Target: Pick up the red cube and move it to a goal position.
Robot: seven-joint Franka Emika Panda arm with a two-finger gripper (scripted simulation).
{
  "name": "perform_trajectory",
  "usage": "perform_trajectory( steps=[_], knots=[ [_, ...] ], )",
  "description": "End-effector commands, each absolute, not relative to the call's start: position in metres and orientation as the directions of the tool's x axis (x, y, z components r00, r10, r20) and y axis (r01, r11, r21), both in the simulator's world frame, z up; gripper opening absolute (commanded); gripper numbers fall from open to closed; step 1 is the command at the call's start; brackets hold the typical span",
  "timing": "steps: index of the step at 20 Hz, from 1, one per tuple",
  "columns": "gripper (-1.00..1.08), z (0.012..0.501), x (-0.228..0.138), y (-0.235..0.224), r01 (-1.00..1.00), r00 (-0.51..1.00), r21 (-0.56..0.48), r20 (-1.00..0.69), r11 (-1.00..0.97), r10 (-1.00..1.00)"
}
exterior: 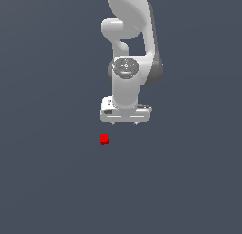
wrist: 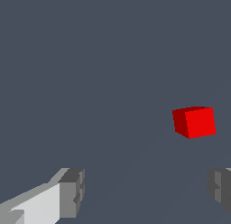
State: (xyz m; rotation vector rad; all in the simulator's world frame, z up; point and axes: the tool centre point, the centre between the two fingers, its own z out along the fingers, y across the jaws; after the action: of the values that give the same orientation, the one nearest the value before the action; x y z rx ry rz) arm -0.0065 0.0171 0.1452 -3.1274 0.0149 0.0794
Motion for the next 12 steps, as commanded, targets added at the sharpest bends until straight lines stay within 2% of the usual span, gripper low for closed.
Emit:
perform_trajectory(
  steps=[1,12],
  knots=[
    [1.00,0.145,-0.007,0.017,-0.010,0.999,-0.013,-0.051,-1.000,-0.009],
    [1.00,0.115,-0.006,-0.008,0.033,0.999,-0.010,-0.039,-0.999,0.034]
  ],
)
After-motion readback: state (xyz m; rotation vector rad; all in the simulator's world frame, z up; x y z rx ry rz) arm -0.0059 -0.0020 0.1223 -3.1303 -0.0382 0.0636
